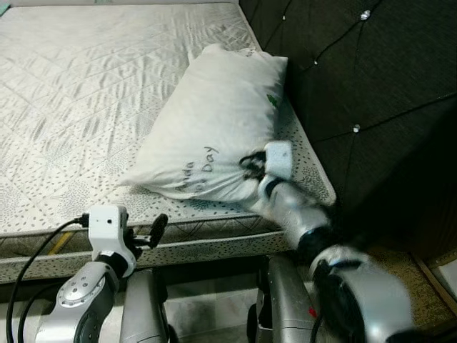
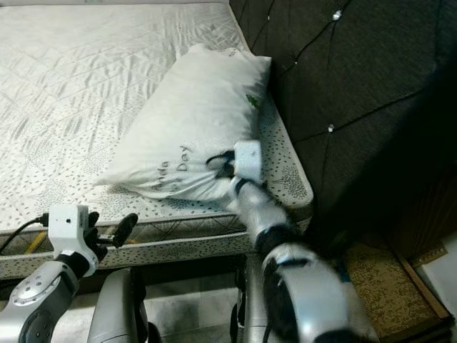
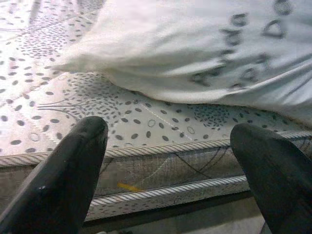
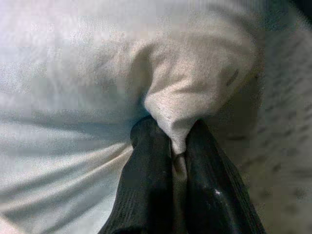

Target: Clean up the room

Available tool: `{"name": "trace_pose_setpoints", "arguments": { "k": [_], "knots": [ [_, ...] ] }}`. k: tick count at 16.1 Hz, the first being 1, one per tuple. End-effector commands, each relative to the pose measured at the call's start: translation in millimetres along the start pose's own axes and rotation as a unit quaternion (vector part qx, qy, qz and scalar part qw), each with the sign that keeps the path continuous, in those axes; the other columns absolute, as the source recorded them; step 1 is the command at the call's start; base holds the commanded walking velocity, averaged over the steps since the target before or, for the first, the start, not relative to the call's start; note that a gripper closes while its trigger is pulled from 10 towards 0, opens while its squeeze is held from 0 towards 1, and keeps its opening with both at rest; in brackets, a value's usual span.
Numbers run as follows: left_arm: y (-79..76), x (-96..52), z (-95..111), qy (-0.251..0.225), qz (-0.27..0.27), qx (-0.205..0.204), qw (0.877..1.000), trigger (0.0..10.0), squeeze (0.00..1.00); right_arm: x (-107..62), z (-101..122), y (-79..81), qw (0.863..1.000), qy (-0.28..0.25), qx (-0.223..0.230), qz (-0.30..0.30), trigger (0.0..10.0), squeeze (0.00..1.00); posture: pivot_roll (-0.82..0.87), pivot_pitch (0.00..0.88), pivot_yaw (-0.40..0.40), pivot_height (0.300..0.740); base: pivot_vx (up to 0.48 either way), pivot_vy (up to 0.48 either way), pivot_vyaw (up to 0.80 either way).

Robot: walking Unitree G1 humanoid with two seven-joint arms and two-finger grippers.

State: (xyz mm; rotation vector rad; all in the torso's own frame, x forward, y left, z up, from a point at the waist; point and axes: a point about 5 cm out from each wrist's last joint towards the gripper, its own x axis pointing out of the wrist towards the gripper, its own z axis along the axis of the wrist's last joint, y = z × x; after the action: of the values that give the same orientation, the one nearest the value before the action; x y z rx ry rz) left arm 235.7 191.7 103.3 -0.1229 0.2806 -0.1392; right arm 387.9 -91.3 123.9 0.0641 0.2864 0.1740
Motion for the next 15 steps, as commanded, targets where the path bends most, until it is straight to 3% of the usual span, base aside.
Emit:
{"name": "trace_pose_setpoints", "arguments": {
  "k": [1,2,3,9,13,15],
  "knots": [
    [3.7,-0.6,-1,0.003,0.009,0.006,1.000,10.0,0.00,1.1,36,-20.2,0.998,-0.060,-0.004,-0.036,0.0,0.00,-0.01,0.112,-0.040,0.524,0.000,0.000,0.00],
    [4.4,-0.5,-1,0.002,0.010,0.006,1.000,10.0,0.00,0.8,44,-27.5,0.997,-0.068,-0.008,-0.046,0.0,0.00,-0.01,0.111,-0.040,0.524,0.000,0.000,0.00],
    [5.5,-0.4,0,0.001,0.012,0.008,1.000,10.0,0.00,-1.1,61,-45.0,0.994,-0.085,-0.015,-0.071,0.0,0.00,-0.01,0.109,-0.040,0.524,0.000,0.000,0.00],
    [7.5,2.4,3,-0.002,0.015,0.013,1.000,10.0,0.00,-17.7,107,-102.8,0.980,-0.127,-0.049,-0.148,0.0,0.00,-0.01,0.106,-0.033,0.524,0.000,0.000,0.00],
    [7.8,5.1,4,-0.005,0.015,0.016,1.000,10.0,0.00,-28.2,121,-126.5,0.973,-0.137,-0.063,-0.174,0.0,0.00,-0.02,0.101,-0.035,0.524,0.000,0.000,0.00],
    [7.6,5.4,4,-0.006,0.015,0.016,1.000,10.0,0.00,-30.7,116,-134.1,0.973,-0.132,-0.059,-0.182,0.0,0.00,-0.02,0.098,-0.037,0.524,0.000,0.000,0.00]
  ]
}}
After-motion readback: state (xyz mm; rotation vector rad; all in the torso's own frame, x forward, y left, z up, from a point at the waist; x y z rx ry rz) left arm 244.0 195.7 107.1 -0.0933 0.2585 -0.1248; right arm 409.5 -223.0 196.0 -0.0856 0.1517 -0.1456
